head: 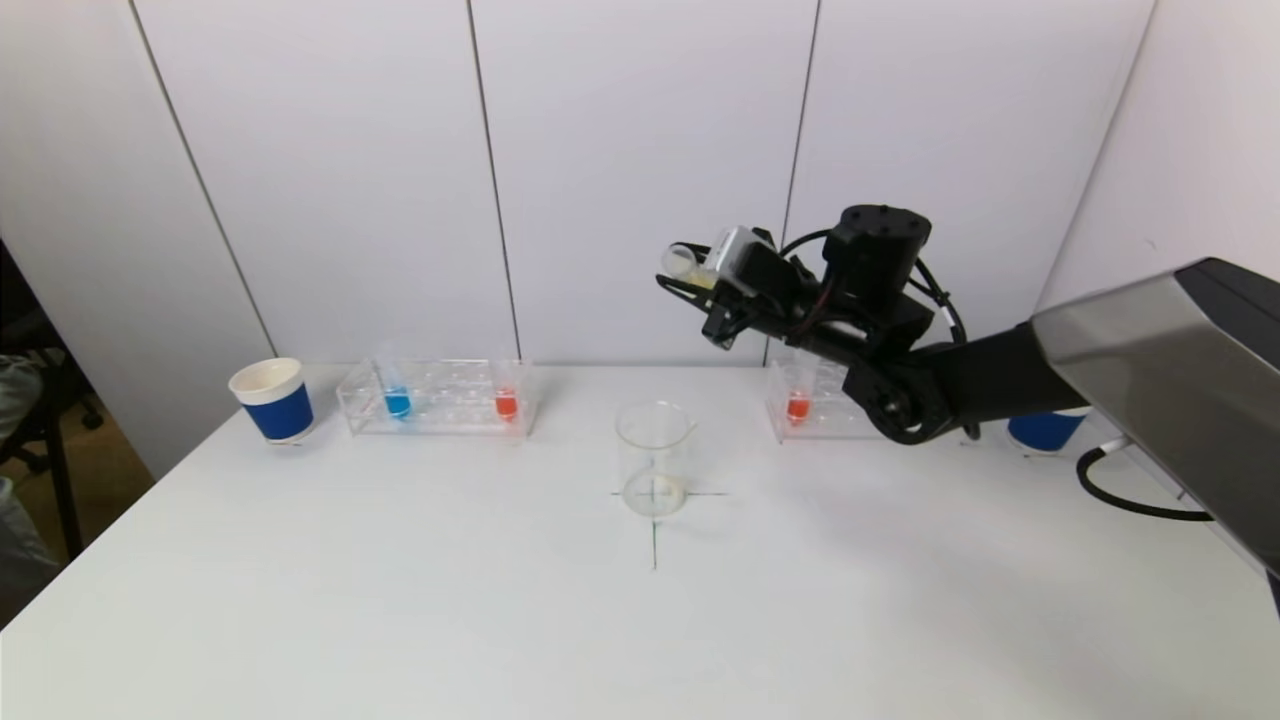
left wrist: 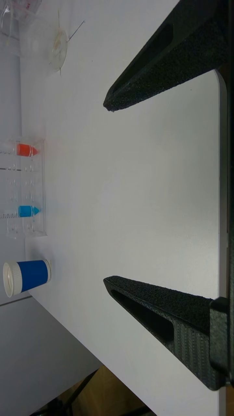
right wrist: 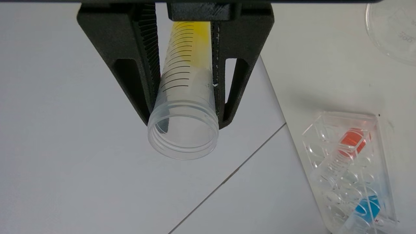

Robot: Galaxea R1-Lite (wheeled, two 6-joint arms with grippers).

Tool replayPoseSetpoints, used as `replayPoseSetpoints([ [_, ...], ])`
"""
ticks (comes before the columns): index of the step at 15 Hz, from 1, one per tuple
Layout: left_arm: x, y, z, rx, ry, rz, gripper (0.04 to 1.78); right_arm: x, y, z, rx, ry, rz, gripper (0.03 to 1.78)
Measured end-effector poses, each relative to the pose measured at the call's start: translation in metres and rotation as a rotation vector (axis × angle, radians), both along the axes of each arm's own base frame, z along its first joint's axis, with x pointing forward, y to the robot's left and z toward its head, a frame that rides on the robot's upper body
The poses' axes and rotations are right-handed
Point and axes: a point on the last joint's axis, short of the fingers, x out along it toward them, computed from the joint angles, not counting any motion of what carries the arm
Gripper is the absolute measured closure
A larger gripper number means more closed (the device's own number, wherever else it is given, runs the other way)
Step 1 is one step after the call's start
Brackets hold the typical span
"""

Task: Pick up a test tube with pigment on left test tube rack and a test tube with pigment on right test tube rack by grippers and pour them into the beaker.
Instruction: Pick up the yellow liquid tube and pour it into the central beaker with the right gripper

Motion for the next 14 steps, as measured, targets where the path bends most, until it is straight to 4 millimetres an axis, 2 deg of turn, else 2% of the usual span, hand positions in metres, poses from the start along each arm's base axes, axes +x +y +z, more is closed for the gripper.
replayPoseSetpoints([
  [3, 0.000, 0.000, 0.000, -0.001, 0.000, 0.000, 0.05, 0.004, 0.002, -0.015, -0.024, -0.029, -0.003, 1.31],
  [8, 0.000, 0.000, 0.000, -0.001, 0.000, 0.000, 0.05, 0.008, -0.005, -0.029, -0.129, -0.110, 0.008, 1.31],
  [14, 0.000, 0.000, 0.000, -0.001, 0.000, 0.000, 0.05, 0.001, -0.010, -0.045, -0.213, -0.155, 0.010, 1.31],
])
